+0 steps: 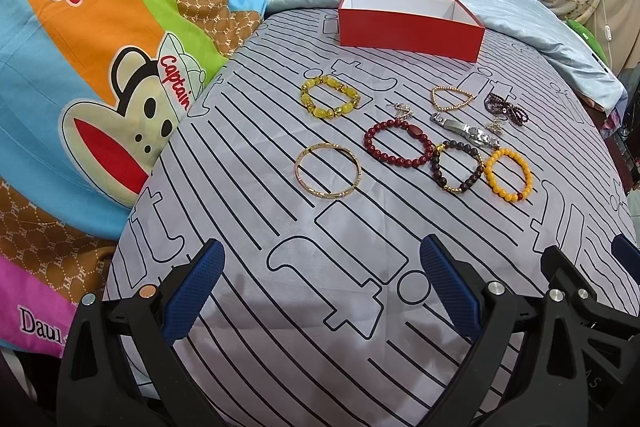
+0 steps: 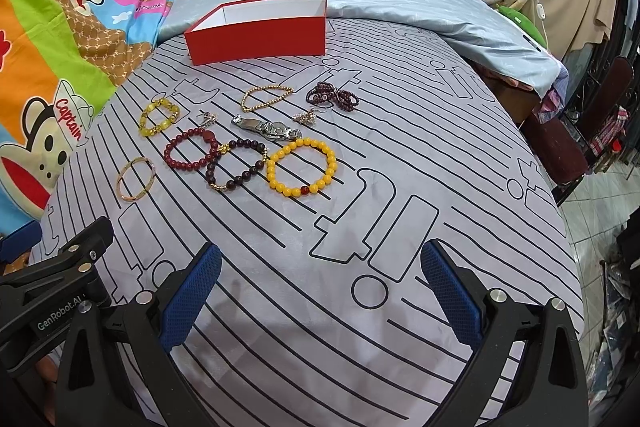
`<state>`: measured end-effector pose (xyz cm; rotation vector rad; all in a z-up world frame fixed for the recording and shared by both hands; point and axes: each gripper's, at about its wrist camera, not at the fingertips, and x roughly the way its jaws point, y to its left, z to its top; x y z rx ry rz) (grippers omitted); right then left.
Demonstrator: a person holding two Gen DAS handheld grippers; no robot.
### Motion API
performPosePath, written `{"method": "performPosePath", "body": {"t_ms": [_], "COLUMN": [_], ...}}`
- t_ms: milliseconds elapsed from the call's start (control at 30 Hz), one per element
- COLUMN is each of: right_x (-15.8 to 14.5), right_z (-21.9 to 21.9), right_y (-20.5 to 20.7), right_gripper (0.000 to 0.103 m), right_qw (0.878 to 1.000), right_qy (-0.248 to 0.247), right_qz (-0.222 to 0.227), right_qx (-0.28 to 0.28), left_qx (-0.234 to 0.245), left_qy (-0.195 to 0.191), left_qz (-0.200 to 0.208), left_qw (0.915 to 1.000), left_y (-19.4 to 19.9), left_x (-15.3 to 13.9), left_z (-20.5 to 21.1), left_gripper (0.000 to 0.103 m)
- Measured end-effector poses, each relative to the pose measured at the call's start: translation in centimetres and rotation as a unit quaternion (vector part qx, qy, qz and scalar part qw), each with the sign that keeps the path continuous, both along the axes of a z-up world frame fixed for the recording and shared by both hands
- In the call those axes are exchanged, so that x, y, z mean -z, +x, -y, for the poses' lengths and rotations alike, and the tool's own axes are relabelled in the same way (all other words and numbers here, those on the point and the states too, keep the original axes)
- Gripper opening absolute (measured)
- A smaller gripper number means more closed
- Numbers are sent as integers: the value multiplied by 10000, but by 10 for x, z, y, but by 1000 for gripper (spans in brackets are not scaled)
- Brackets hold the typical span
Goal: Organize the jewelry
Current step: 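Close the left tool around the thin gold bangle while the right tool moves toward the orange bead bracelet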
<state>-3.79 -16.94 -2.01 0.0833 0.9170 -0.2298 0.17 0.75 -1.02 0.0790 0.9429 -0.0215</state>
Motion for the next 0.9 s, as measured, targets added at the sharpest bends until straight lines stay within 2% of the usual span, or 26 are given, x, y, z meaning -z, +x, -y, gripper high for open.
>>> {"method": "performPosePath", "body": {"t_ms": [233, 333, 467, 633, 900], "right_x": [6, 11, 17, 23, 28], "right_z": [1, 4, 9, 10, 14], "right_y": [4, 7, 13, 23, 35], "right_gripper": [98, 98, 98, 98, 98], "right_qw": [10000, 9999, 9997, 9994, 9992], "right_qy": [8, 23, 124, 168, 237], "right_qz": [-51, -113, -194, -289, -335], "right_qx": [-34, -6, 42, 0, 8], "left_qx": [19, -121, -385, -338, -132], "left_qy": [-128, -160, -349, -535, -224], "left_qz": [-109, -149, -199, -197, -345], "left_qw": [9999, 9997, 9985, 9978, 9991], "left_y": [5, 11, 25, 47, 79], "left_x": [8, 16, 24, 31, 54], "left_z": [-1, -8, -24, -28, -7], "left_gripper": [96, 96, 96, 96, 96]}}
